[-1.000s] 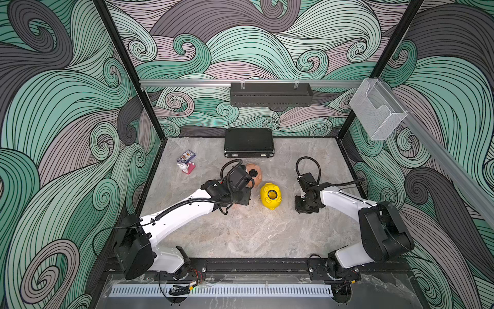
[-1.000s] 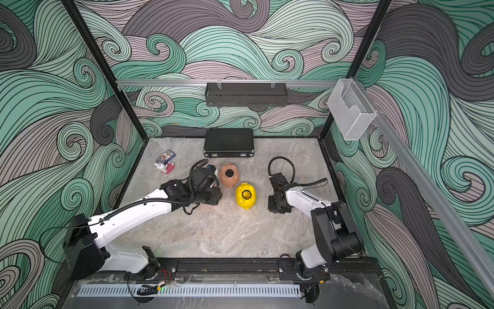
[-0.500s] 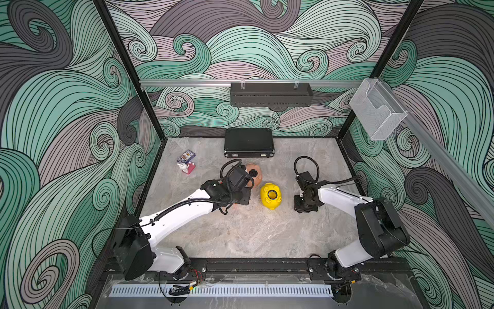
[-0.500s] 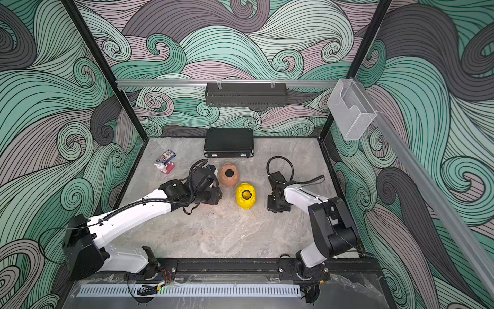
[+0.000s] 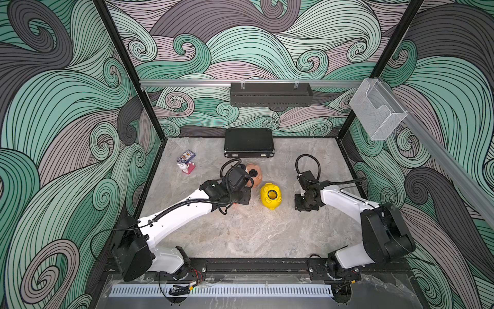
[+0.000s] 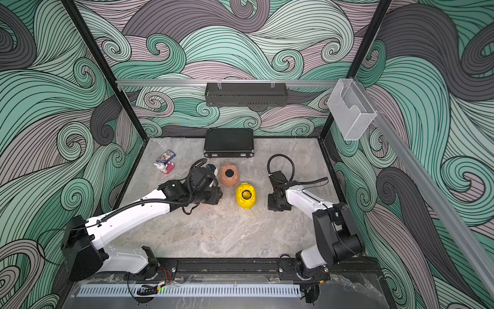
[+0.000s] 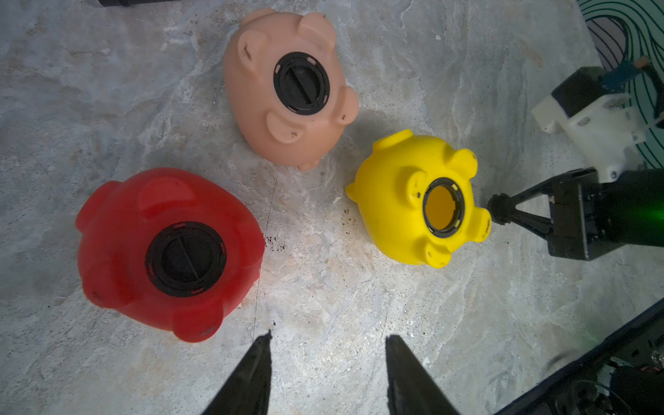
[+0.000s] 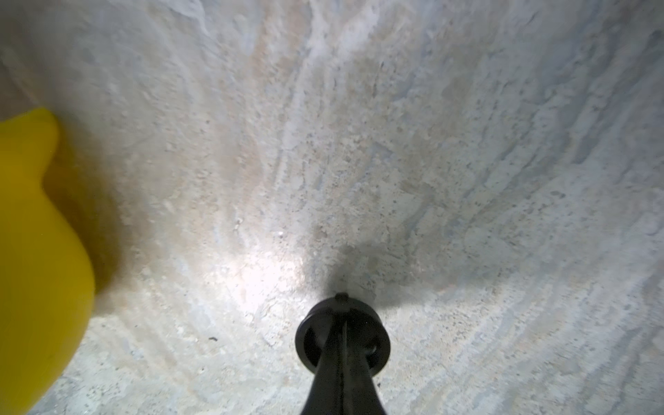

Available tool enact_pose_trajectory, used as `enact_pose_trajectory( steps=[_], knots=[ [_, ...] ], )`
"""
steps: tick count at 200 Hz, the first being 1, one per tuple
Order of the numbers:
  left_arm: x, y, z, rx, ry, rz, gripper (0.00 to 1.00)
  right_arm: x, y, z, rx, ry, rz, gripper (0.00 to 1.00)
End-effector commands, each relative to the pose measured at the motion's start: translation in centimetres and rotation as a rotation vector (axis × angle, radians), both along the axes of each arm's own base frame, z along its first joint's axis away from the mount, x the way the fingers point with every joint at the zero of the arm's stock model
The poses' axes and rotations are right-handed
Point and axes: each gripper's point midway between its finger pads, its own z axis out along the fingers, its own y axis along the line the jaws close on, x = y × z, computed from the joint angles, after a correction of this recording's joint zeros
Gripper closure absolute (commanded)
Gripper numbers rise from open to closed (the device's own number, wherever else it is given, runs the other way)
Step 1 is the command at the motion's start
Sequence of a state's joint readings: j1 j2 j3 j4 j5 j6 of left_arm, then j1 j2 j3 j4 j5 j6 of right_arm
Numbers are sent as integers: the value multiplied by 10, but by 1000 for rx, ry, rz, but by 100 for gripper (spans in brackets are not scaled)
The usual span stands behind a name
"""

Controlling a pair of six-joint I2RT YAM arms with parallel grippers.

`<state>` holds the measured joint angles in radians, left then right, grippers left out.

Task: Close piggy banks
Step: Pick up the knob at the center of the board.

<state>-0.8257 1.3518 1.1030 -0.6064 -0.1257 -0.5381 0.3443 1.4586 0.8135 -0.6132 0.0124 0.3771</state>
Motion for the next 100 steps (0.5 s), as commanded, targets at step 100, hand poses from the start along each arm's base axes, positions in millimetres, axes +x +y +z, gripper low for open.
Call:
enact_pose_trajectory(
  steps=[100],
  knots=[
    [-6, -22, -1, -140, 56, -56, 48, 24, 55, 151, 145, -421, 399, 100]
  ],
)
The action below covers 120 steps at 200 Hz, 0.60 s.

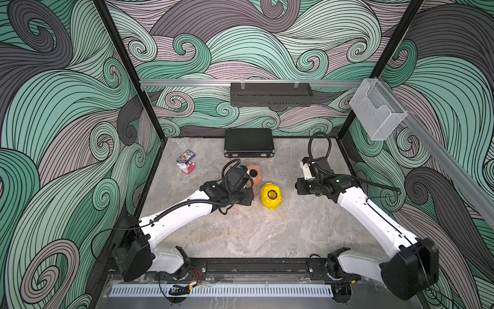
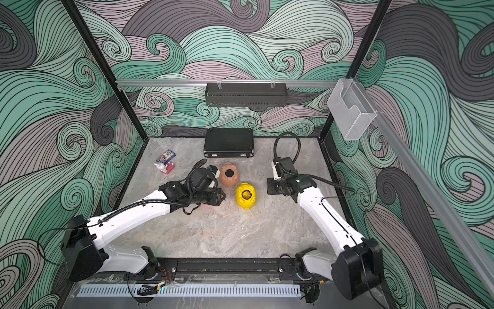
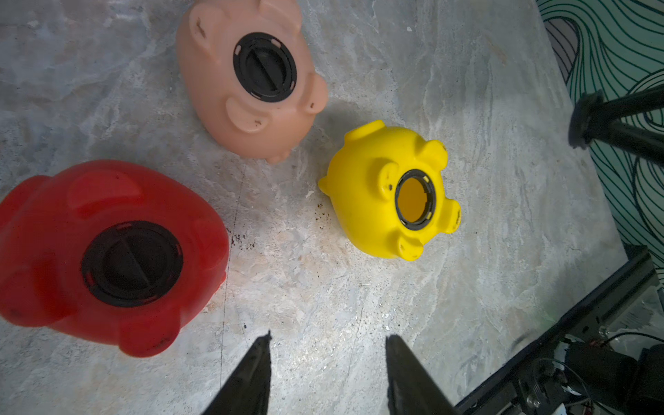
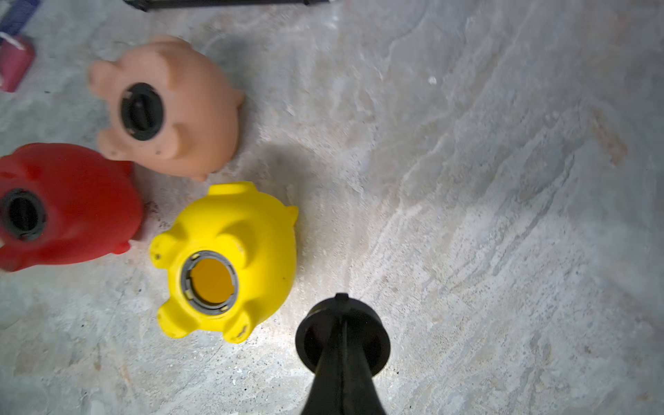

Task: Close piggy banks
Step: Pick up the knob at the center of the board, then insert the knob into the piggy bank.

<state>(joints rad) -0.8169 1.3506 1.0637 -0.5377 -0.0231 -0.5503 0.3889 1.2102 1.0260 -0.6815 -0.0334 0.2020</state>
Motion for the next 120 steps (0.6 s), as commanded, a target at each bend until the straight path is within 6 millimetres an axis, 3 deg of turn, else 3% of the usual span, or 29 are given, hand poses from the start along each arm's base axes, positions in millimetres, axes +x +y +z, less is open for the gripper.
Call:
enact_pose_trajectory(
  steps=[1, 39, 96, 120],
  knots=[
    [0, -8, 5, -57, 15, -11, 48, -9, 20, 14, 7, -55, 181, 100],
    [0, -17, -7, -81, 65, -31, 49, -16, 52, 28, -9, -115, 411, 100],
    [4, -16, -15, -80, 89, -25, 49, -21, 93, 19, 31, -117, 668, 100],
    [6, -17, -18, -101, 94, -18, 49, -24, 101, 12, 12, -129, 759, 100]
  ],
)
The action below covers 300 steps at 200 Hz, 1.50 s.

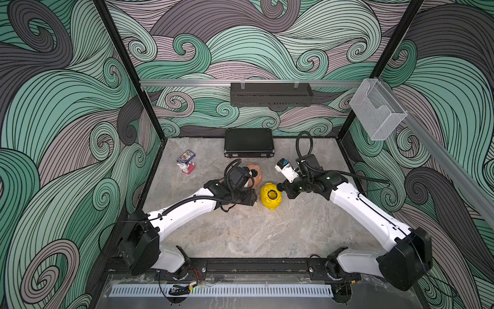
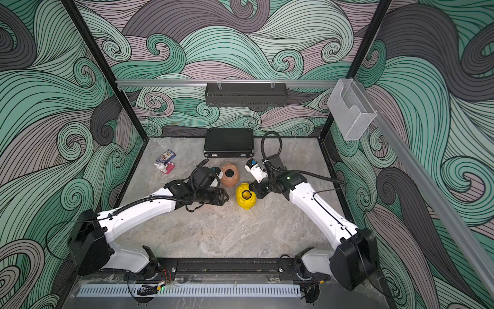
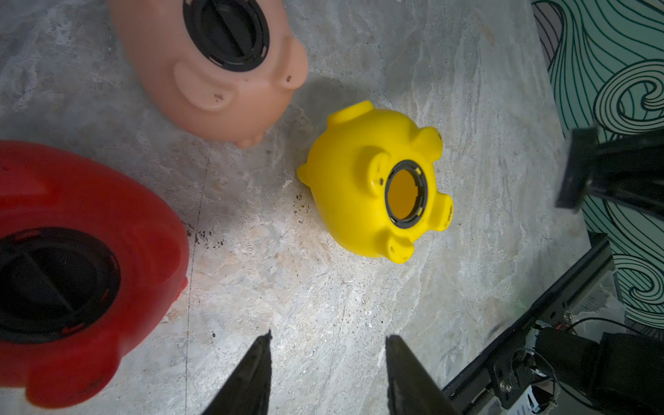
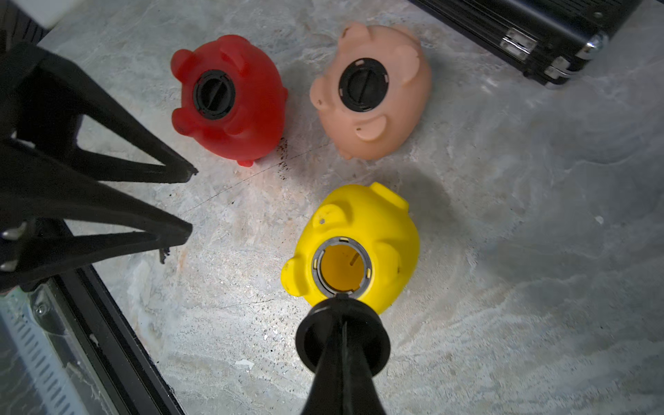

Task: Close piggy banks
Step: Insert the knob into the piggy bank.

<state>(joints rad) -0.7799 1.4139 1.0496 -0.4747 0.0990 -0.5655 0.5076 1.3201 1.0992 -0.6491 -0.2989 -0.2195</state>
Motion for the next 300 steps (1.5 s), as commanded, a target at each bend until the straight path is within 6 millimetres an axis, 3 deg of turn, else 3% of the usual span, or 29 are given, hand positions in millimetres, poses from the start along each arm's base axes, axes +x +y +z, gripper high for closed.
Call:
enact_pose_trajectory(
  steps=[1, 33, 85, 161, 300],
  knots=[
    [3, -4, 0, -39, 9, 9, 49, -5, 17, 7, 18, -53, 152, 100],
    [5, -9, -15, -26, 46, 4, 49, -7, 20, -4, -23, -22, 233, 100],
    [9, -10, -18, -28, 52, 2, 49, -5, 22, -32, -103, 29, 270, 100],
    [9, -7, -20, -29, 54, 3, 49, 2, 19, -55, -191, 51, 301, 100],
    [11, -7, -26, -34, 69, 7, 49, 7, 17, -70, -273, 68, 359, 100]
  ],
)
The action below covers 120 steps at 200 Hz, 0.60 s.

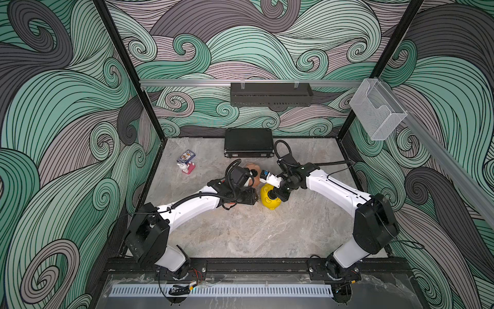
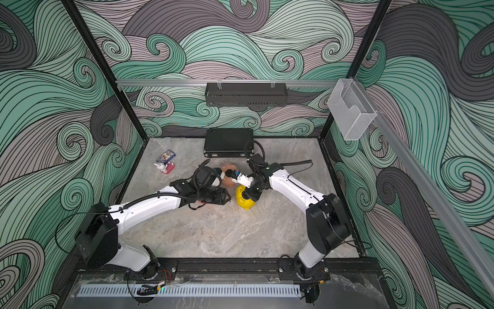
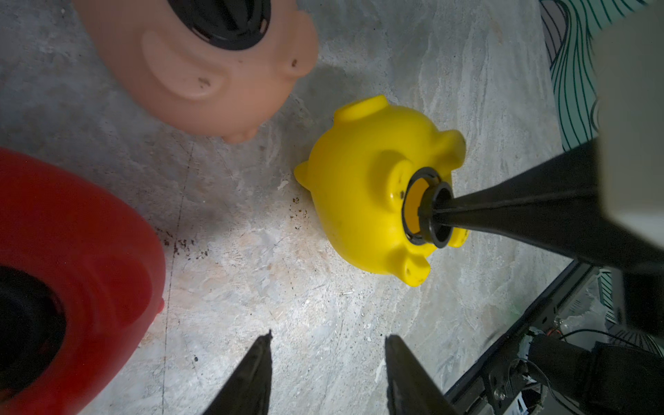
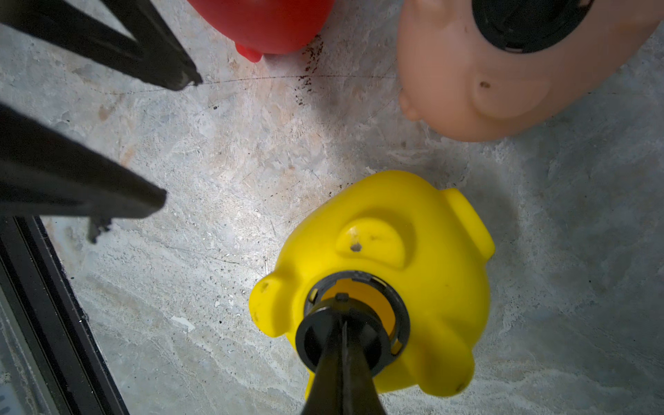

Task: Close piggy banks
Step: Insert the knob into the piggy bank.

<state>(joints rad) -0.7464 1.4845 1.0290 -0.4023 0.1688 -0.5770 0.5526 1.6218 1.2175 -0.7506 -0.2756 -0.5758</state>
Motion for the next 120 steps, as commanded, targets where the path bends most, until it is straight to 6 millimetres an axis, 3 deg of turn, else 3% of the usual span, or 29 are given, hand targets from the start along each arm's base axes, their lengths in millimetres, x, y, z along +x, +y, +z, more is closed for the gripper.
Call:
enact_pose_trajectory(
  steps=[1, 120],
  knots=[
    [2, 0, -4, -3, 11, 6, 49, 1, 0, 0, -29, -1, 22, 100],
    [2, 3, -6, 4, 19, 11, 49, 4, 4, -9, -53, 12, 46, 100]
  ],
)
